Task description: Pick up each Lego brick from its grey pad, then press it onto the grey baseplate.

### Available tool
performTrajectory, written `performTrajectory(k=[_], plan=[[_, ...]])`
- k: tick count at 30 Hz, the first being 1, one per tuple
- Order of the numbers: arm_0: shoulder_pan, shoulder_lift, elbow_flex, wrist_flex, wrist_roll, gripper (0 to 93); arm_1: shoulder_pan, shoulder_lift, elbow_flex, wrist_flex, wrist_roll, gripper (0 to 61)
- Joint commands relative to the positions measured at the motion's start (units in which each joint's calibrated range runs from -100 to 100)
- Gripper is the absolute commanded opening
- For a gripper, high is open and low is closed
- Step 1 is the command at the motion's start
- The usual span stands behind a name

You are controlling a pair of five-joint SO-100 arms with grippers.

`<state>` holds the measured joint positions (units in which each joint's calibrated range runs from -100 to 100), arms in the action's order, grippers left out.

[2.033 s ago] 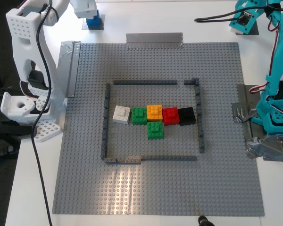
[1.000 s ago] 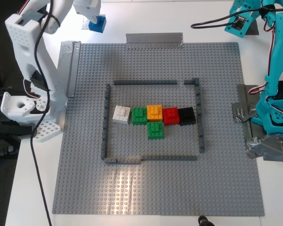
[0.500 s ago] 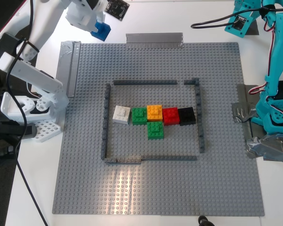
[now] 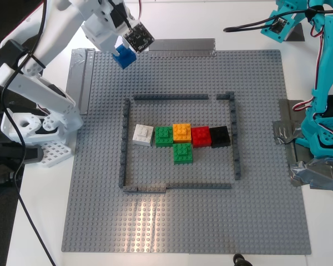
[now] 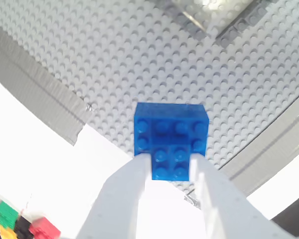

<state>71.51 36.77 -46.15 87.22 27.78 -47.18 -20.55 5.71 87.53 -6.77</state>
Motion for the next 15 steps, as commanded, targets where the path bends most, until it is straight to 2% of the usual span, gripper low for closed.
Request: performTrajectory(k=[1,4,10,12,15], plan=[[1.07,-0.89,-1.48,0.41,-1.04,0.0,3.84,-5.37,-3.67,2.14,-0.83,0.1],[1.43,-0.98,-1.66,0.09,-2.40,0.0,5.36,-7.17,-1.33,1.00,-0.14,0.1],[1.86,-1.41,-2.48,1.88,-2.40,0.0,9.93,-6.14,-0.97,4.25,-0.05,0.1],[1.86,-1.66,-2.30,1.31,-3.19,0.0,11.89,-5.97,0.03,3.84,-1.02,0.1],[1.50,-4.15,-1.57,1.47,-8.26,0.0,14.21,-5.54,0.39,2.30,-0.92,0.2]])
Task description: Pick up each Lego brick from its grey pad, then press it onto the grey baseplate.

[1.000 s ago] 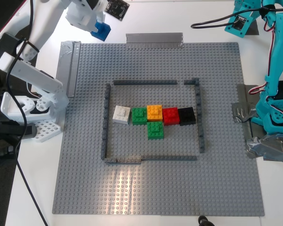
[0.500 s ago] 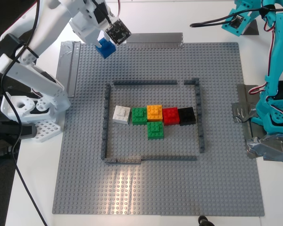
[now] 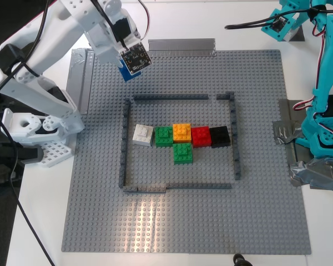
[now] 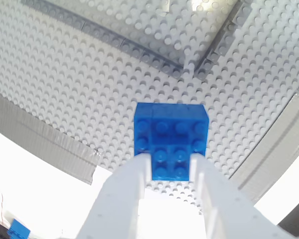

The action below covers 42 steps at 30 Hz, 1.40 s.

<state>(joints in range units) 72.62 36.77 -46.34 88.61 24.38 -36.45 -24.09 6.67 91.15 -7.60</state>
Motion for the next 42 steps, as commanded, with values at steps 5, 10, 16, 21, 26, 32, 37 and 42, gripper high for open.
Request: performTrajectory(k=[5,10,16,21,26,32,37,42], plan=[[-1.20,-9.99,-1.29,0.41,-12.29,0.0,6.46,0.23,-3.65,-2.30,0.10,0.2],[-3.16,-15.48,-1.29,8.71,-17.66,0.0,8.92,1.26,-5.45,-7.75,1.08,0.1],[-3.89,-19.95,-0.11,11.39,-23.72,0.0,12.62,4.26,-2.20,-14.91,-1.61,0.1],[-5.56,-25.53,8.19,11.39,-25.23,0.0,15.96,5.55,1.32,-19.30,-2.88,0.1],[-10.13,-35.91,22.01,11.39,-25.28,0.0,19.23,5.81,5.92,-24.84,-2.93,0.1],[-15.79,-47.50,38.53,6.92,-24.89,0.0,21.33,7.36,10.53,-28.82,-3.51,0.1],[-20.79,-55.14,49.19,5.13,-24.84,0.0,22.78,8.99,13.42,-31.75,-3.46,0.1],[-28.19,-61.66,55.78,5.21,-24.89,0.0,23.36,10.27,14.41,-34.03,-2.98,0.1]])
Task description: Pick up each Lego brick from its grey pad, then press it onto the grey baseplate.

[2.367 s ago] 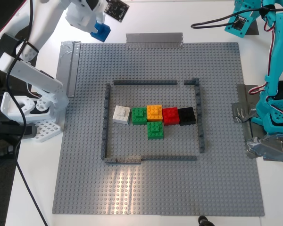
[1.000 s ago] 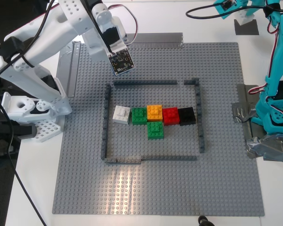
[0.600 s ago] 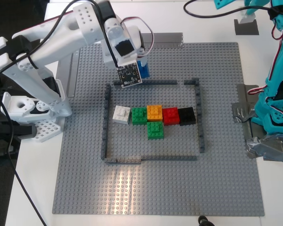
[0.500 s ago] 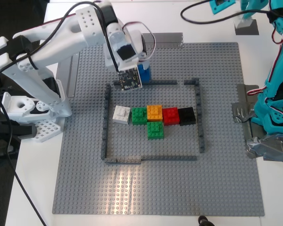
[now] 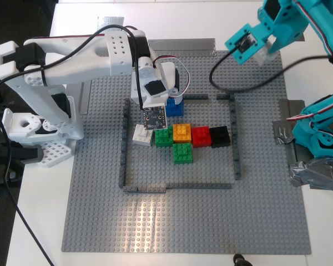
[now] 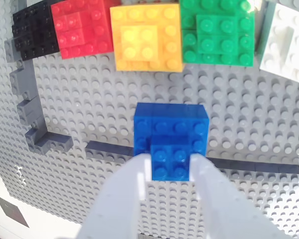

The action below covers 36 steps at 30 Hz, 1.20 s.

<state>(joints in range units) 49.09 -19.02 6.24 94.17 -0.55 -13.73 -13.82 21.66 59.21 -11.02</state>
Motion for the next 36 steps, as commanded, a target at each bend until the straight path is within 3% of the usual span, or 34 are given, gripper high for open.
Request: performTrajectory(k=[1,20,36], plan=[[-6.26,-6.99,4.28,-0.36,-0.11,0.0,0.85,0.43,-0.58,-2.34,0.49,0.1],[-24.97,-14.11,10.78,0.05,-0.65,0.0,3.03,1.97,0.41,-4.86,2.98,0.1],[-45.50,-14.20,9.69,-0.36,-10.37,0.0,3.97,1.28,2.40,-7.38,3.67,0.1]])
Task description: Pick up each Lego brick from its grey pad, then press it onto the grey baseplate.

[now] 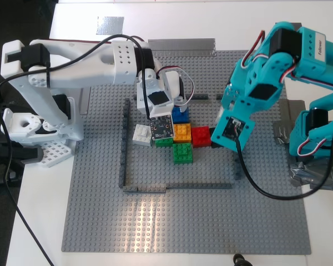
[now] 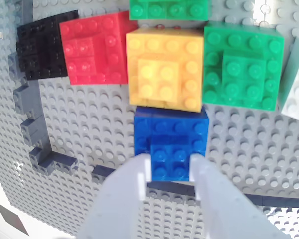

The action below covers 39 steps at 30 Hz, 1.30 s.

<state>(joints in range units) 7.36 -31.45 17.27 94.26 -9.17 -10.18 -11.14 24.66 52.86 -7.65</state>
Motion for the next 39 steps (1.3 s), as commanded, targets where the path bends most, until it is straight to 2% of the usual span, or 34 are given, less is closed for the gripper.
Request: performTrajectory(k=[1,6,12,18,27,32,39], plan=[[-4.86,-1.77,-1.33,-0.44,-2.38,0.0,0.57,-1.31,-0.60,-1.19,0.30,0.1],[-10.37,-1.52,-1.33,-1.26,-4.48,0.0,0.64,-0.45,-0.78,-1.27,0.39,0.1],[-14.00,-0.92,-1.33,-9.40,-6.29,0.0,0.72,-0.02,-0.78,-1.68,0.79,0.2],[-16.03,-0.66,-1.06,-15.66,-8.24,0.0,1.01,0.15,-0.78,-1.84,1.08,4.2],[-22.85,5.09,-2.78,-9.80,-7.90,0.0,1.30,-0.19,-0.60,-2.33,1.08,12.5],[-23.36,10.42,-5.21,-7.69,-7.70,0.0,1.37,-0.28,-0.51,-2.33,1.13,12.8],[-22.85,18.83,-13.07,-5.49,-3.11,0.0,1.44,-0.19,-0.42,-2.33,1.37,10.6]])
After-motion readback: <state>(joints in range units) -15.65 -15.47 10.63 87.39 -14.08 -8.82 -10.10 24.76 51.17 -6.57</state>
